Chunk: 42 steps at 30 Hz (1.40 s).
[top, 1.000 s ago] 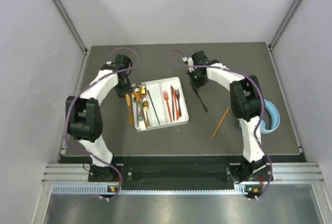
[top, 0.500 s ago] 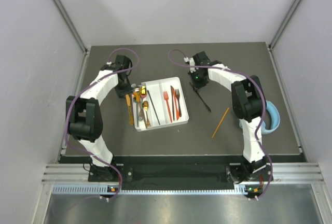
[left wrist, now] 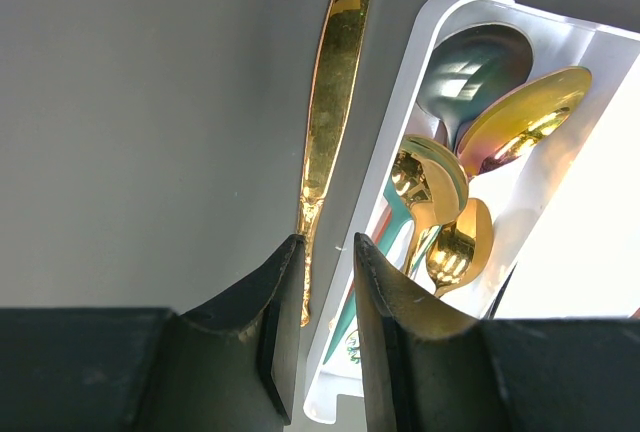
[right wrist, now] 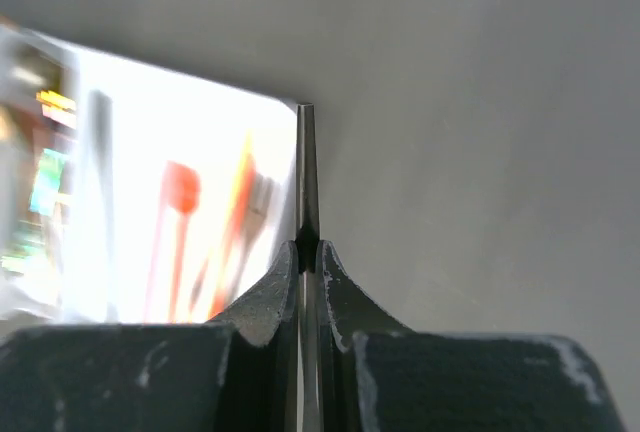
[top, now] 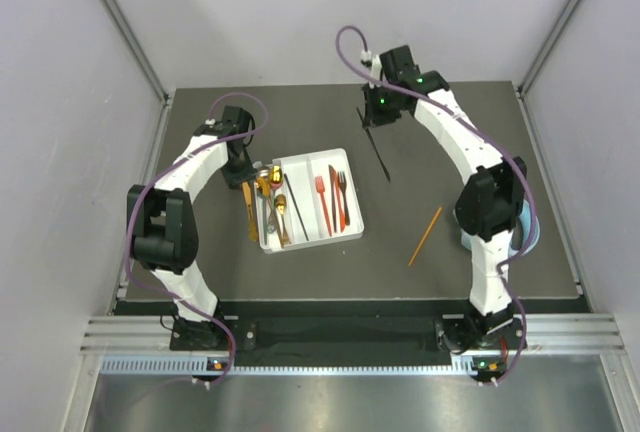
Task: Sort the eating utensils into containers
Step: Pick up the chopstick from the center of the board, then place the chopstick in the storage box.
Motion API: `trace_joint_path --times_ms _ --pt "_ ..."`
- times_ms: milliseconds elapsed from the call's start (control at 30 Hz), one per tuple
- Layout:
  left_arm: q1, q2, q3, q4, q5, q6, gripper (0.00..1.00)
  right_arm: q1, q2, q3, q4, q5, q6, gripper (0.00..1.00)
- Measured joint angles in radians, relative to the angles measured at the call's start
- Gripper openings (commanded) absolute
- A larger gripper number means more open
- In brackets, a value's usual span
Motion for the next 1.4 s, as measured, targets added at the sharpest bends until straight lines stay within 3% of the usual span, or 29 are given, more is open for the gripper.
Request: trace_joint_path --times_ms 267,533,900,1400 --pt "0.000 0.000 0.000 0.000 0.002 -0.002 0.32 0.074 -0.006 0.057 0.027 -0.093 0.114 0.00" --pt "0.000 0.000 -0.002 0.000 0.002 -0.003 0.32 0.197 0.015 -0.115 0.114 -0.150 0.218 0.00" --pt "0.000 0.000 -0.013 0.008 -0.001 -0.003 0.32 0.203 0.080 -0.244 0.209 -0.122 0.288 0.00" --pt "0.000 -0.020 -0.039 0.032 0.013 -0.005 0.36 0.202 0.174 -0.249 0.244 -0.068 0.307 0.00"
